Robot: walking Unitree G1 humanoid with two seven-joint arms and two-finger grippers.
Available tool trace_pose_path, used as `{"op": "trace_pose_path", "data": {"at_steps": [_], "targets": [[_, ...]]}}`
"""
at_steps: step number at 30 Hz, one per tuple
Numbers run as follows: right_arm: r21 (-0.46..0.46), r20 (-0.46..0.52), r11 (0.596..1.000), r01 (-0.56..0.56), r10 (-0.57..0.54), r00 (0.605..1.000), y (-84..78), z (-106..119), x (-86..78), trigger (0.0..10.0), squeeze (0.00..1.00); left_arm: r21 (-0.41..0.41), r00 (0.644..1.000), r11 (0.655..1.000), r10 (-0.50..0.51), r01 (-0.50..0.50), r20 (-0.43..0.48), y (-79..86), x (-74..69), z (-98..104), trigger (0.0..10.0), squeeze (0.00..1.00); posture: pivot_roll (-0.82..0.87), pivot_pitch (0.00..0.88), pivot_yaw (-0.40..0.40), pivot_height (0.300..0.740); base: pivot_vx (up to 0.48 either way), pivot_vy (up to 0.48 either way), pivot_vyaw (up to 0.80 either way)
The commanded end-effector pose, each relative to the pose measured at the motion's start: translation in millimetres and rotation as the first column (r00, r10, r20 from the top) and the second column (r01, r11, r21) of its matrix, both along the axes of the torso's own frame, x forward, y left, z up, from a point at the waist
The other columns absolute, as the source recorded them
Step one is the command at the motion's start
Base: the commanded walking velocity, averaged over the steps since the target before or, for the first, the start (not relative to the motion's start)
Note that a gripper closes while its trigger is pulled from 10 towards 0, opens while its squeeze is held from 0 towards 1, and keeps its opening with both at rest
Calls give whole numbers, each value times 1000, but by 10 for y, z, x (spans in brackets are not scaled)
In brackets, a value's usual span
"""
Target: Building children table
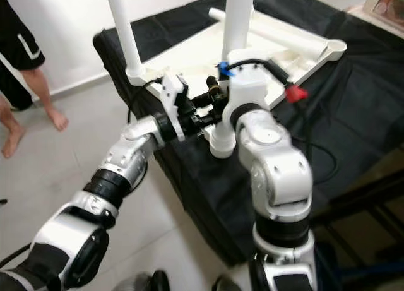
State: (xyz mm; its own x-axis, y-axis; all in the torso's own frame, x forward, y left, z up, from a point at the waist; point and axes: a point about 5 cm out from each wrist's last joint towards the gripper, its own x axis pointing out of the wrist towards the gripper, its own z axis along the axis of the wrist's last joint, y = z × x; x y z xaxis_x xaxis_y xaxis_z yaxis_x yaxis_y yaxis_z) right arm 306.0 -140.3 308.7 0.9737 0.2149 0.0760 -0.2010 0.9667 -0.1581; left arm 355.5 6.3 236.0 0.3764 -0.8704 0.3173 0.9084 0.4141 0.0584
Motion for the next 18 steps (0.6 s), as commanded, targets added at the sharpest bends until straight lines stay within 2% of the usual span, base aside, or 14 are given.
{"op": "trace_pose_path", "data": {"at_steps": [1,2,3,5,7,8,9,10,11,12,13,14,17,18], "targets": [[25,121,990,-138,134,983,-109,281,28,10000,1000,22,999,1000,-19,20,-27,-33,-20,-90,0,0,-141,202,47,740,0,0,0],[27,152,988,-155,149,977,-186,382,52,10000,1000,22,1000,1000,-20,21,-24,-34,-23,-94,0,0,-138,199,42,740,0,0,0],[27,152,988,-155,149,977,-186,382,52,10000,1000,22,1000,1000,-20,21,-24,-34,-23,-94,0,0,-138,199,42,740,0,0,0],[45,194,975,-220,207,959,-293,545,82,10000,1000,20,1000,1000,-23,24,-20,-32,-28,-101,0,0,-137,200,40,740,0,0,0],[47,212,932,-359,342,916,-359,670,70,10000,1000,19,1000,1000,-23,23,-18,-29,-42,-122,0,0,-131,196,31,740,0,0,0],[22,216,910,-415,401,890,-384,713,58,10000,788,20,1000,1000,-22,22,-16,-29,-52,-134,0,0,-126,195,29,740,0,0,0],[3,218,895,-447,436,873,-401,739,49,10000,788,21,1000,1000,-21,21,-15,-31,-58,-141,0,0,-125,195,28,740,0,0,0],[-31,201,848,-529,524,828,-408,736,4,10000,200,19,1000,1000,-22,22,-15,-34,-66,-145,0,0,-121,193,26,740,0,0,0],[-48,184,821,-570,568,802,-435,734,-7,10000,0,18,1000,1000,-23,23,-15,-37,-72,-147,0,0,-117,195,26,740,0,0,0],[-48,184,821,-570,568,802,-435,734,-7,10000,0,18,1000,1000,-23,23,-15,-37,-72,-147,0,0,-117,195,26,740,0,0,0],[-43,166,785,-618,615,770,-453,727,-24,10000,0,17,1000,1000,-24,24,-14,-39,-76,-148,0,0,-117,196,24,740,0,0,0],[-43,166,785,-618,615,770,-453,727,-24,10000,0,17,1000,1000,-24,24,-14,-39,-76,-148,0,0,-117,196,24,740,0,0,0],[-82,141,745,-663,667,732,-542,729,-10,10000,0,15,1000,1000,-27,27,-10,-43,-88,-148,0,0,-111,193,26,740,0,0,0],[-87,127,706,-703,708,695,-533,728,-21,10000,0,17,1000,999,-30,31,-8,-47,-94,-150,0,0,-108,193,28,740,0,0,0]]}}
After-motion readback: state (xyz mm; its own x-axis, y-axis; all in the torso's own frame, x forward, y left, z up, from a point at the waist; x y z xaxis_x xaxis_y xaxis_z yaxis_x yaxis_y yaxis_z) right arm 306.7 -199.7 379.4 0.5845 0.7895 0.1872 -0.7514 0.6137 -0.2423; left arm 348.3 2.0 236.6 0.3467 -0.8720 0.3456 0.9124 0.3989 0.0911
